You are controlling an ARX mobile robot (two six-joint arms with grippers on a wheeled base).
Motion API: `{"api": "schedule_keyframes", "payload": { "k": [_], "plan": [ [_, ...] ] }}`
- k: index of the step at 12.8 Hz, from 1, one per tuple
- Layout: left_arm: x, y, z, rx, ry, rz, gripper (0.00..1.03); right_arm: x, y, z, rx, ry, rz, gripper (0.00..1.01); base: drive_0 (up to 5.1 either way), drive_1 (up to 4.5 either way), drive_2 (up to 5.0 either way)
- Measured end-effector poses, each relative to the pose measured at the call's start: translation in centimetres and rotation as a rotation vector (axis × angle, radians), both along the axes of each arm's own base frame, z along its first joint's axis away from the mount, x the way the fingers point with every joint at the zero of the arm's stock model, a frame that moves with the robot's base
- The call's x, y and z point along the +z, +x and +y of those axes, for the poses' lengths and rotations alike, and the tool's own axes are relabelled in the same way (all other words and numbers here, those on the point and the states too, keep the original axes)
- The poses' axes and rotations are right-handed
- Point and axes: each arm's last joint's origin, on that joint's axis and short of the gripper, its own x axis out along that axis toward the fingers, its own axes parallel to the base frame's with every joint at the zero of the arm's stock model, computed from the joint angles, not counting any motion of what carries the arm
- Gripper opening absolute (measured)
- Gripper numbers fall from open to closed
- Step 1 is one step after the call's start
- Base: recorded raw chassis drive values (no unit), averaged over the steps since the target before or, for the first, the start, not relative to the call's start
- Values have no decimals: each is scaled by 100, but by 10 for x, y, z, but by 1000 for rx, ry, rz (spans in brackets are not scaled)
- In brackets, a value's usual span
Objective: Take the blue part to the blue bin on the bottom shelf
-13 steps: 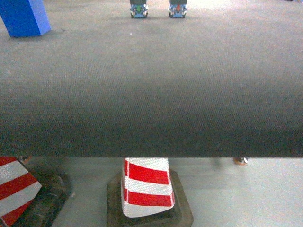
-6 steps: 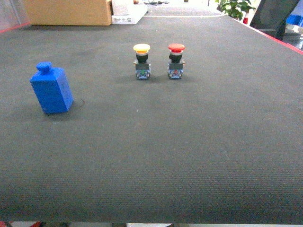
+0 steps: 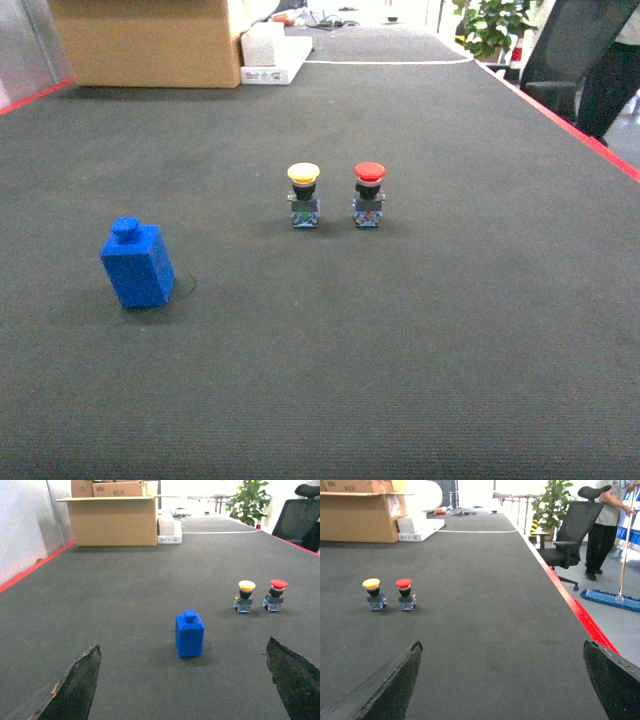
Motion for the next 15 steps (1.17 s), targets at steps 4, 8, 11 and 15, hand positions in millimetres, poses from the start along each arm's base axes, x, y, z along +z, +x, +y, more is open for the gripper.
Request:
{"api": "schedule_keyframes", "payload": {
  "k": [4, 8, 11, 15],
  "plan": [
    [0, 0, 0, 2, 0, 2, 98, 0, 0, 0, -2, 0, 0, 98, 0, 0, 0],
    [0, 0, 0, 2, 0, 2, 98, 0, 0, 0, -2, 0, 0, 98, 0, 0, 0],
    [0, 0, 0, 2, 0, 2, 98, 0, 0, 0, -2, 0, 1, 98, 0, 0, 0],
    [0, 0, 0, 2, 0, 2, 98, 0, 0, 0, -2, 0, 0, 98, 0, 0, 0]
  ]
}}
